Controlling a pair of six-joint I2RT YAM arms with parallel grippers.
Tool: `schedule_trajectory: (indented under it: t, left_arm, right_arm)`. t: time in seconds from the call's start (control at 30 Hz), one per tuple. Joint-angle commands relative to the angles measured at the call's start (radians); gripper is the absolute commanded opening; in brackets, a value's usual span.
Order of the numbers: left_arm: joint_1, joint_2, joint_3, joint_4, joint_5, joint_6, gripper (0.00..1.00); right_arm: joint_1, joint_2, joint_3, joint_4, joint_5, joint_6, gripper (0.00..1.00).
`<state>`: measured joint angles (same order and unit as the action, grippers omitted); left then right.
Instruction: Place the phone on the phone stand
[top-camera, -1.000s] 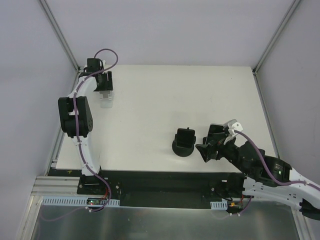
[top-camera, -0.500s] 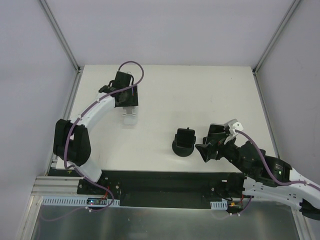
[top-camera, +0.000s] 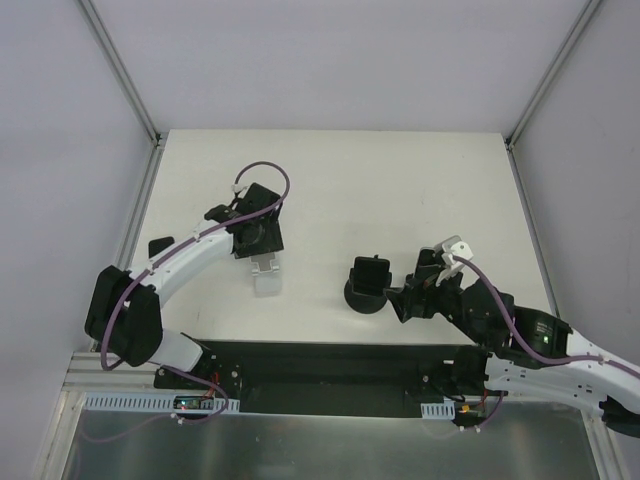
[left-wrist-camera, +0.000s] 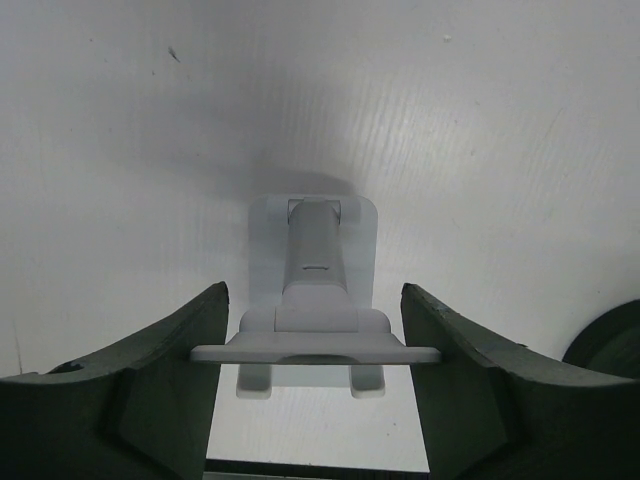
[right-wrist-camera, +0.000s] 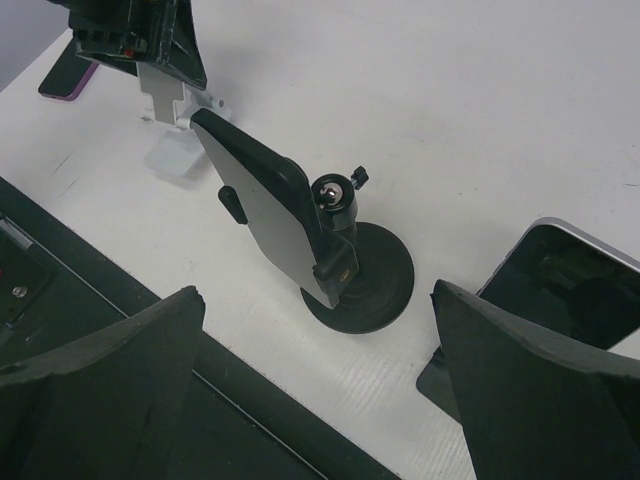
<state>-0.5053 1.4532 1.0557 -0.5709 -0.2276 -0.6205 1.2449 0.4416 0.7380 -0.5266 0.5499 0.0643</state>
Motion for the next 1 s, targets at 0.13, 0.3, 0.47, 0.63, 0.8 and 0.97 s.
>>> schedule_trajectory:
  t: [0.13,0.3,0.47,0.63,0.8,0.97]
  left_arm:
    - [-0.119,-0.117,-0.062,-0.009,-0.030,-0.122,0.00]
    - [-0.170,-0.087,-0.040,-0.009,-0.075,-0.076,0.00]
    - [-0.199,-0.071,-0.057,0.023,-0.079,-0.053,0.05]
    - [-0.210,-0.068,-0.076,0.049,-0.070,-0.058,0.27]
    - [-0.211,-0.063,-0.088,0.066,-0.064,-0.070,0.34]
    - [-0.225,-0.039,-0.071,0.075,-0.055,-0.079,0.23]
  right_arm:
    - [-0.004,0.020,0.020,0.056,0.018,0.011,1.00]
    - [-0.001,0.014,0.020,0.068,0.004,0.014,0.99]
    - [-0.001,0.000,0.020,0.074,-0.007,0.019,1.00]
    - [-0.002,-0.009,0.018,0.076,-0.011,0.017,1.00]
    - [-0.002,-0.015,0.018,0.077,-0.016,0.014,1.00]
    - [-0.002,-0.026,0.006,0.079,-0.016,0.020,1.00]
